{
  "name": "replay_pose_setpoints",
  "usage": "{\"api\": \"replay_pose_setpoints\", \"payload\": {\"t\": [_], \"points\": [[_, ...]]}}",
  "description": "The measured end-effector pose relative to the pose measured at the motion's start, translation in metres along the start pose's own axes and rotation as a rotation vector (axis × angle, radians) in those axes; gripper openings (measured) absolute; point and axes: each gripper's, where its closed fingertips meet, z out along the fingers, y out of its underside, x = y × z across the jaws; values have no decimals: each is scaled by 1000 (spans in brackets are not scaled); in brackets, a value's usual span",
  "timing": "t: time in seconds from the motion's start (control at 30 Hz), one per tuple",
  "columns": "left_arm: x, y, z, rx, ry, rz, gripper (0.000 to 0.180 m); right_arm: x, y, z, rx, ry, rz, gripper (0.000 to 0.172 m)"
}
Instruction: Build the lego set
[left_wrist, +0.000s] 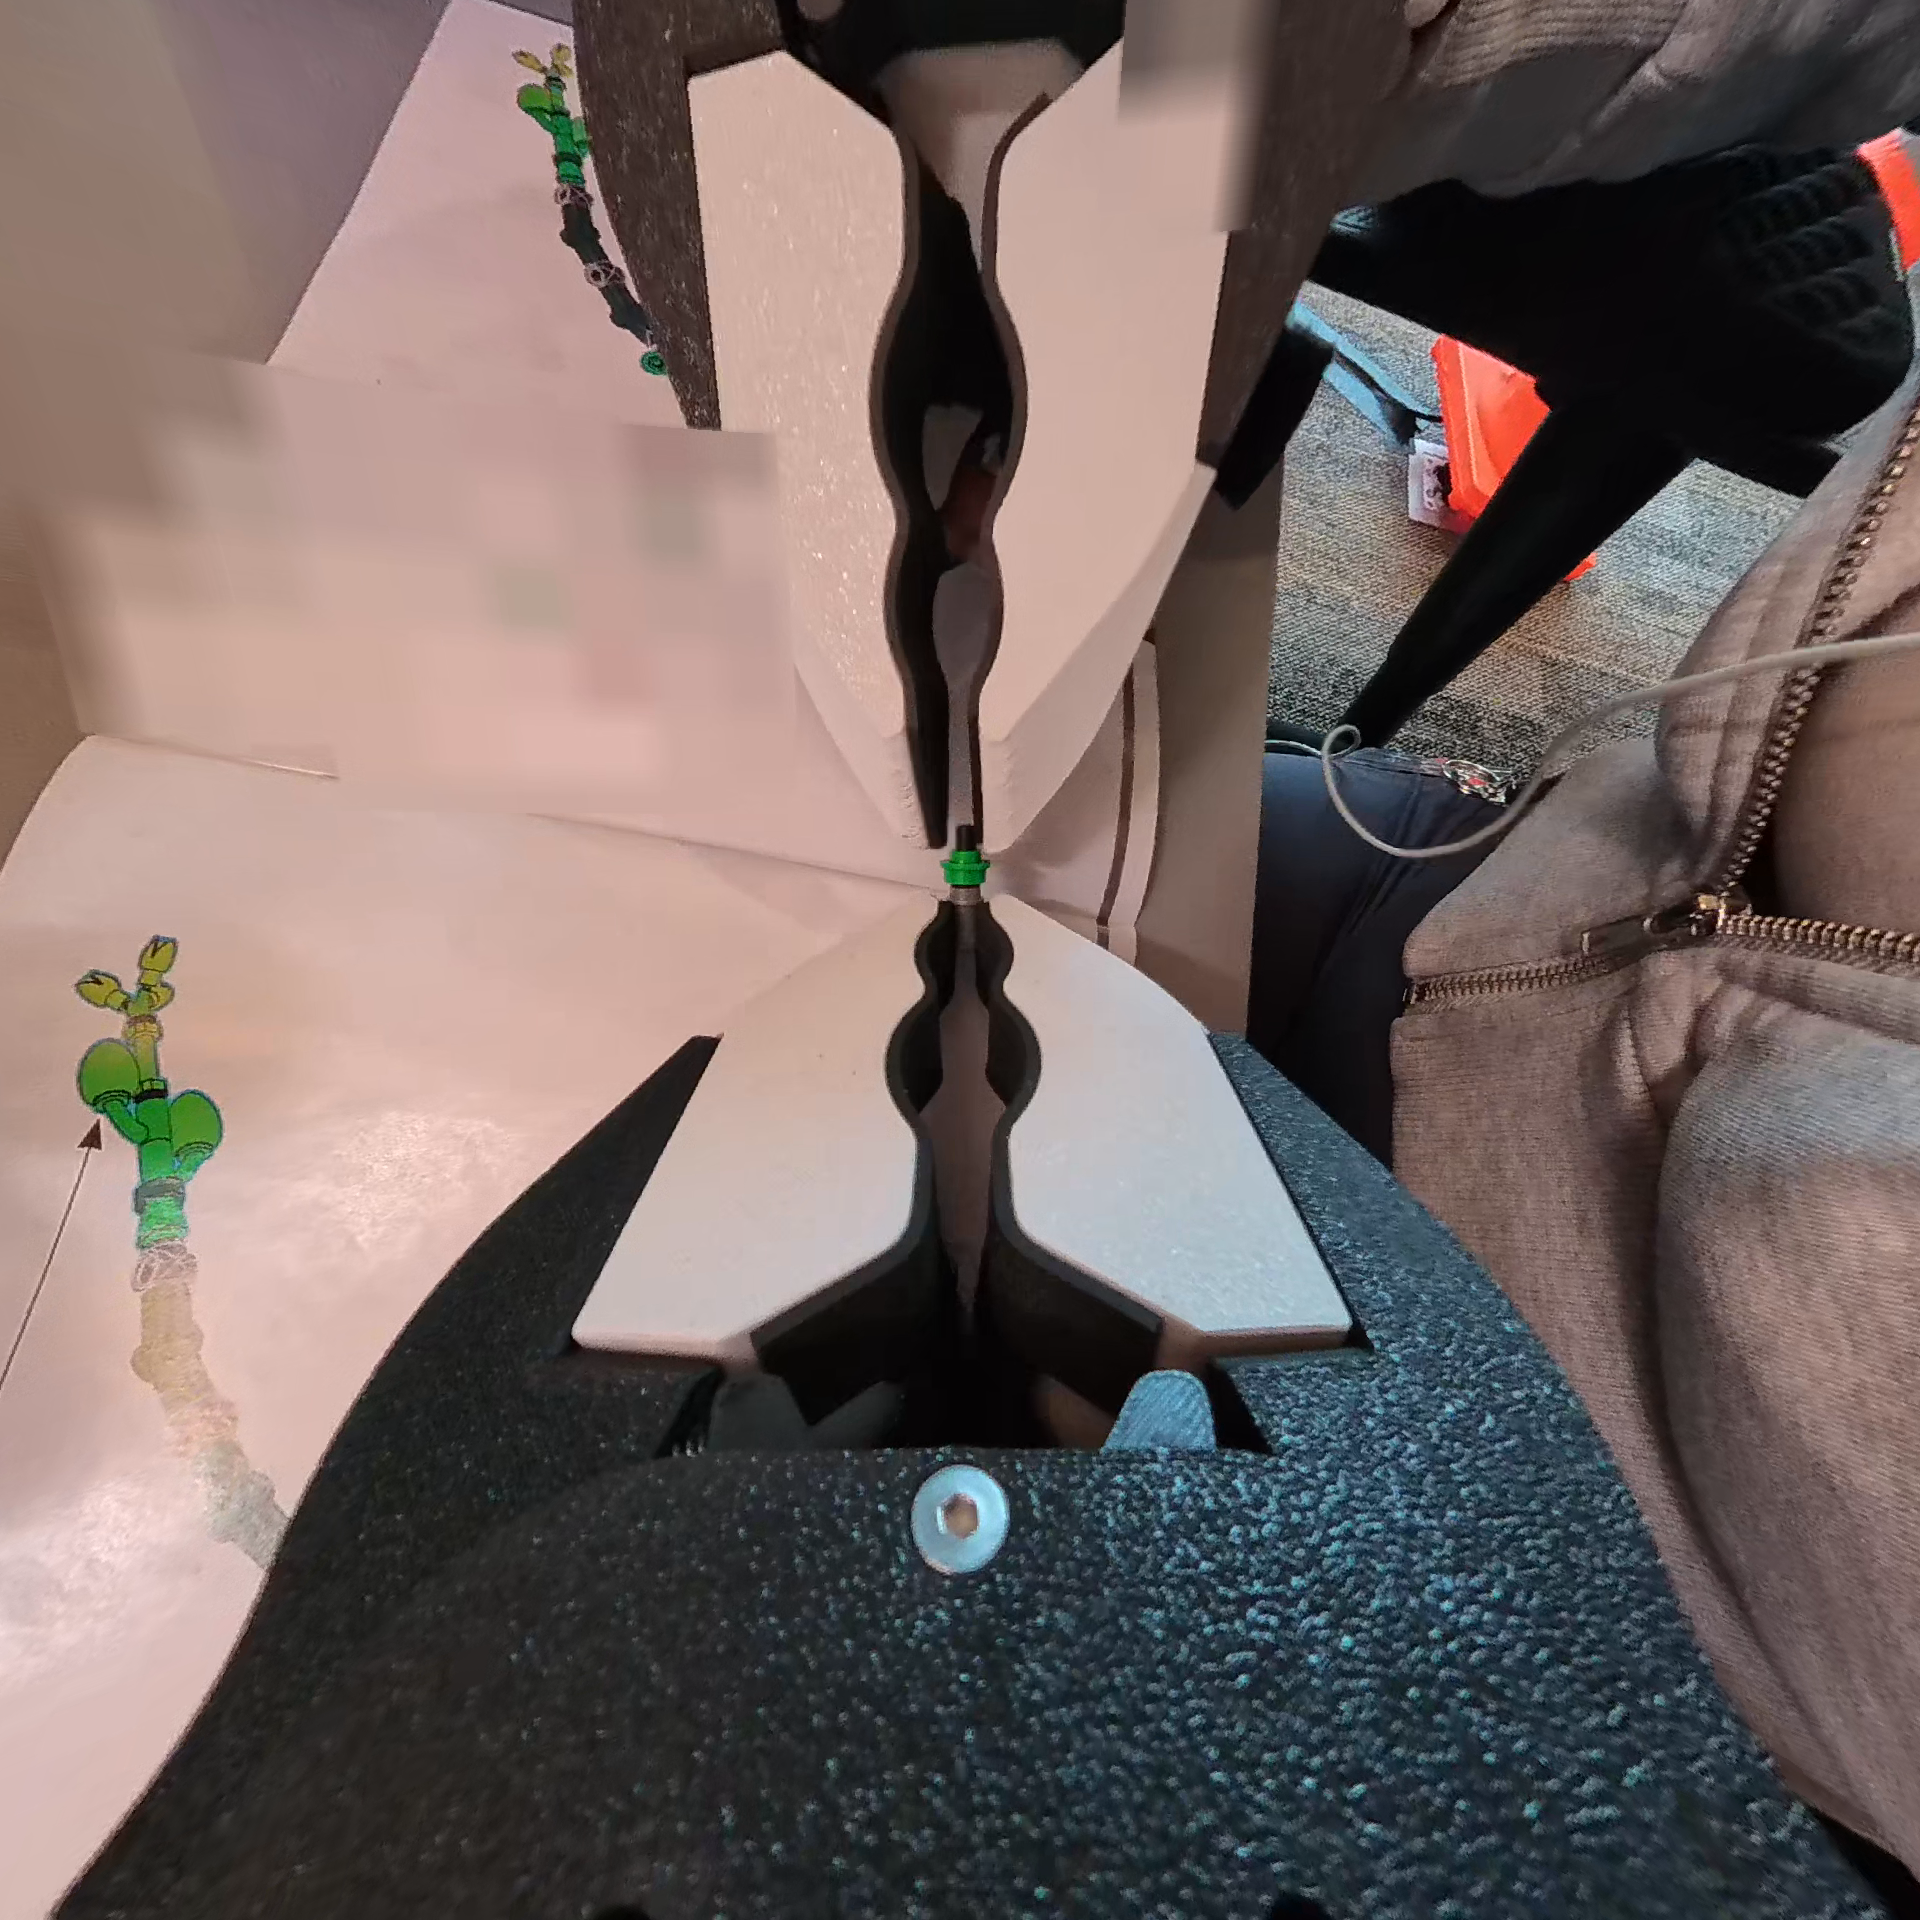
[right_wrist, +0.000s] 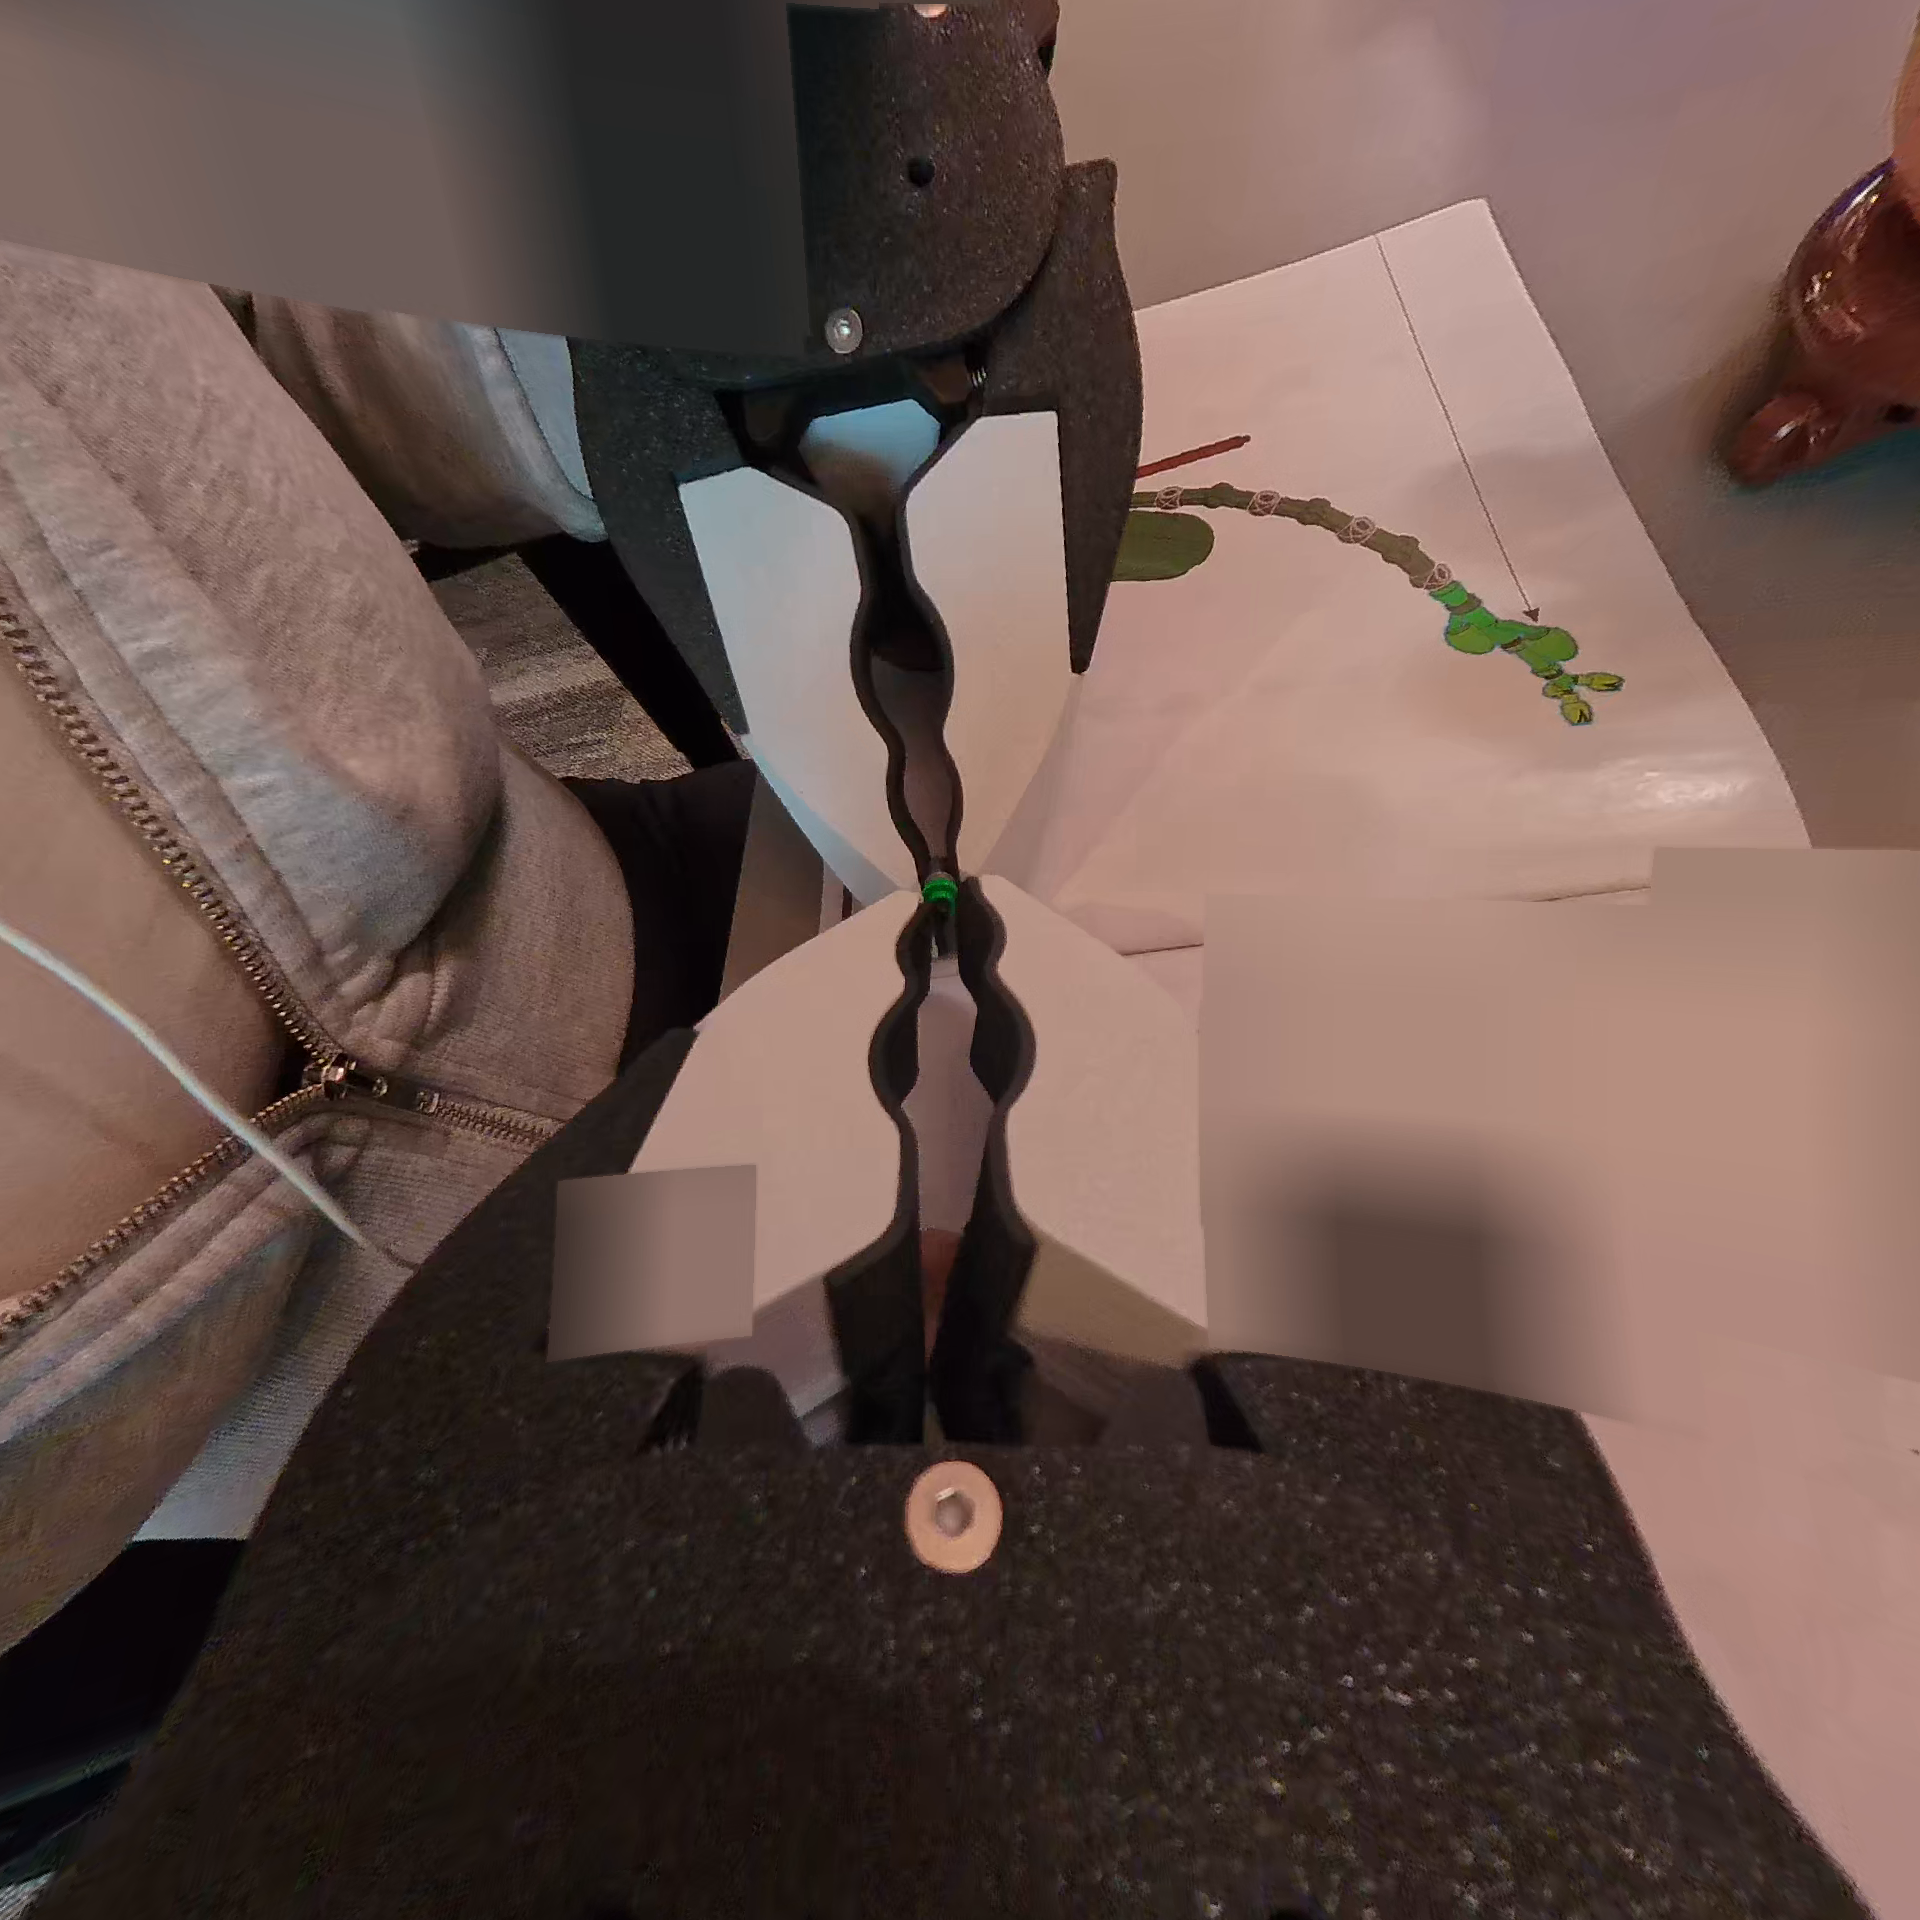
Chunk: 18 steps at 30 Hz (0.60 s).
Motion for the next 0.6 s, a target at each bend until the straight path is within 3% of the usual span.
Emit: {"api": "replay_pose_setpoints", "payload": {"t": [0.6], "points": [[0,0,0,-1,12,-16,3,-2,4,2,-24,-12,-19,4]]}}
